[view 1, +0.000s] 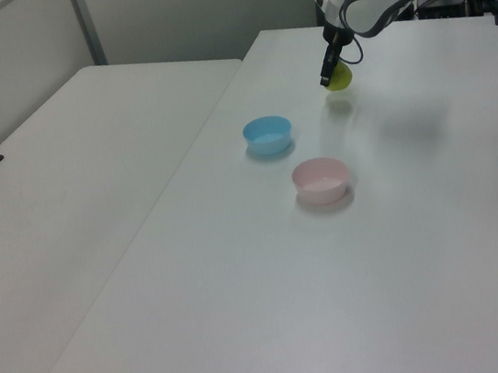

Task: Place the pear in the bowl
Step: 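Close the gripper around the pear and lift it, then carry the held pear over to the pink bowl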

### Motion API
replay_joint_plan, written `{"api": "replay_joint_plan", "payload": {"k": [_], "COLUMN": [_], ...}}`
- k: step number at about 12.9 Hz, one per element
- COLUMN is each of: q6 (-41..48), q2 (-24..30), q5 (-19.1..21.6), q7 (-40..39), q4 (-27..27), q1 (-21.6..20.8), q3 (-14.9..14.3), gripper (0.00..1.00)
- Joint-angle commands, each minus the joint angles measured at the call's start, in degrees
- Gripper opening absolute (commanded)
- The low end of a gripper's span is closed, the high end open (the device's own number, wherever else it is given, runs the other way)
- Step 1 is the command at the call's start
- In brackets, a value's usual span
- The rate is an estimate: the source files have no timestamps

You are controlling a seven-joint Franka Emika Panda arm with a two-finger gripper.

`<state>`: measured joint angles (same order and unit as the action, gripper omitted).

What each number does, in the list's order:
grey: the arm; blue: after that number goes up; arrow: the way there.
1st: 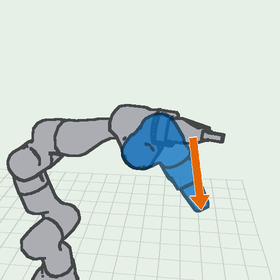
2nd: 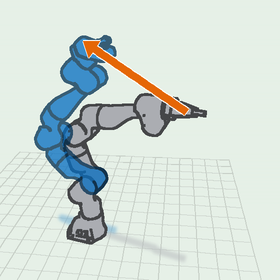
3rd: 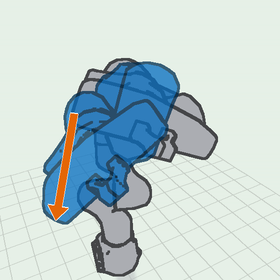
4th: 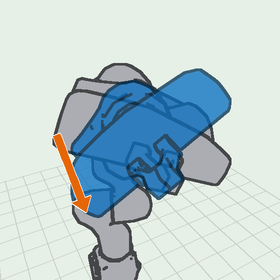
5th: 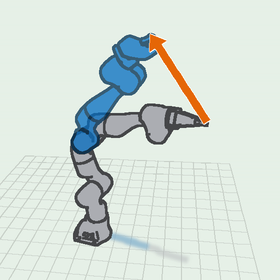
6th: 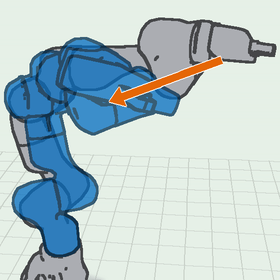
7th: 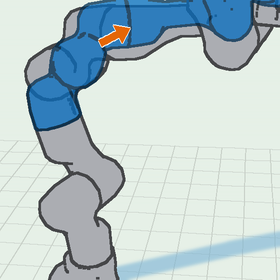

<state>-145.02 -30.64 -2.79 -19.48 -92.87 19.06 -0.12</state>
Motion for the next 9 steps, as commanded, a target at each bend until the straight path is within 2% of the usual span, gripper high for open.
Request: {"api": "replay_joint_plan", "payload": {"k": [1,4,9], "q6": [7.28,9.49,17.04], "q2": [5.66,8.3,11.12], "q5": [-0.02,-0.54,-6.08], "q7": [1.1,7.33,19.89], "q4": [-1.08,-1.26,-1.43], "q1": [-3.14,-7.18,-14.92], "q3": [-0.23,-0.23,-0.05], "gripper": [0.35,0.35,0.35]}}
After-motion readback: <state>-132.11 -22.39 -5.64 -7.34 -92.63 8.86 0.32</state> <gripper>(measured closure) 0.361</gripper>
